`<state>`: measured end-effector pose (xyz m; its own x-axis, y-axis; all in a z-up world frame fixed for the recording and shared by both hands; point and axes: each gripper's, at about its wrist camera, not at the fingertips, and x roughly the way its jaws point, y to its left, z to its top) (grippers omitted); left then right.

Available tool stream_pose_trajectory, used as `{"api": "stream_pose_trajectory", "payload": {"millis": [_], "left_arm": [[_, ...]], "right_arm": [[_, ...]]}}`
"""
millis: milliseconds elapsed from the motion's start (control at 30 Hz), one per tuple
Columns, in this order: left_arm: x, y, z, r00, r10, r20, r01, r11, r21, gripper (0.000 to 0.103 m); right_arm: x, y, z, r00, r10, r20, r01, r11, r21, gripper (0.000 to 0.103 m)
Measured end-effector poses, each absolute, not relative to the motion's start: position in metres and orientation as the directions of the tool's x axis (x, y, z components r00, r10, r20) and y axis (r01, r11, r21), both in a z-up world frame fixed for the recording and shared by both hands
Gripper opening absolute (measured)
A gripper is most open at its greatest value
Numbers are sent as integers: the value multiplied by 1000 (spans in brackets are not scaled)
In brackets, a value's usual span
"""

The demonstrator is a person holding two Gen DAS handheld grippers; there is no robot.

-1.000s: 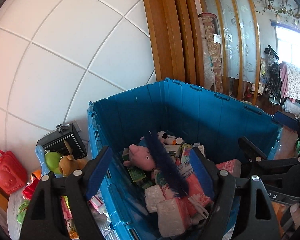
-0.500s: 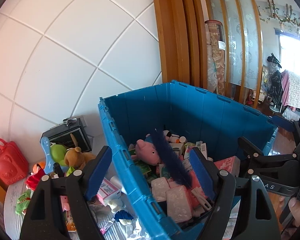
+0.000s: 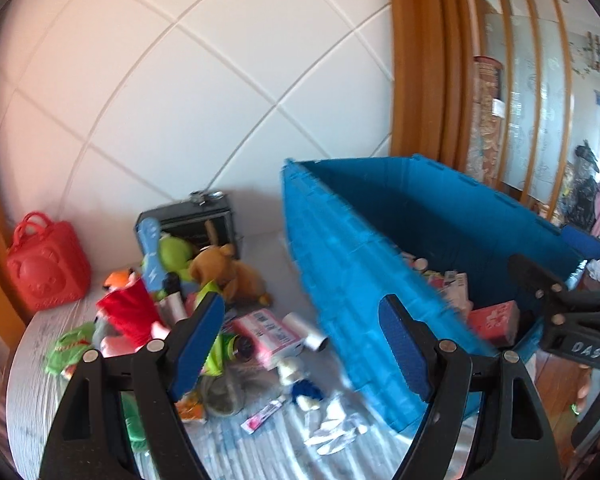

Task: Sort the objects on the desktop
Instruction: 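Bring both tools back from the bin to the pile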

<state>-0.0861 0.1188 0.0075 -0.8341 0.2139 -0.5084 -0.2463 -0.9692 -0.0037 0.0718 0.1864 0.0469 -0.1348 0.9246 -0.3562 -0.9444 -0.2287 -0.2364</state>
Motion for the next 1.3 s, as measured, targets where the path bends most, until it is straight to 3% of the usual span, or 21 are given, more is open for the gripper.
{"api": "stream_pose_trajectory", "payload": {"millis": [467, 933, 1300], "left_arm": [[-91, -46, -56, -773, -71, -631, 81, -997, 12, 80], [-102, -78, -101, -709, -73, -701, 84, -996, 20, 80], [-144, -64, -162, -604, -23, -796, 35, -999, 2, 80]], "right_arm": [[-73, 148, 27, -369, 839, -400, -834, -488, -256, 103], [-131, 167, -48, -395, 713, -579, -803, -575, -160, 103], [-125, 223, -136, -289, 582, -760, -839, -536, -92, 103]]}}
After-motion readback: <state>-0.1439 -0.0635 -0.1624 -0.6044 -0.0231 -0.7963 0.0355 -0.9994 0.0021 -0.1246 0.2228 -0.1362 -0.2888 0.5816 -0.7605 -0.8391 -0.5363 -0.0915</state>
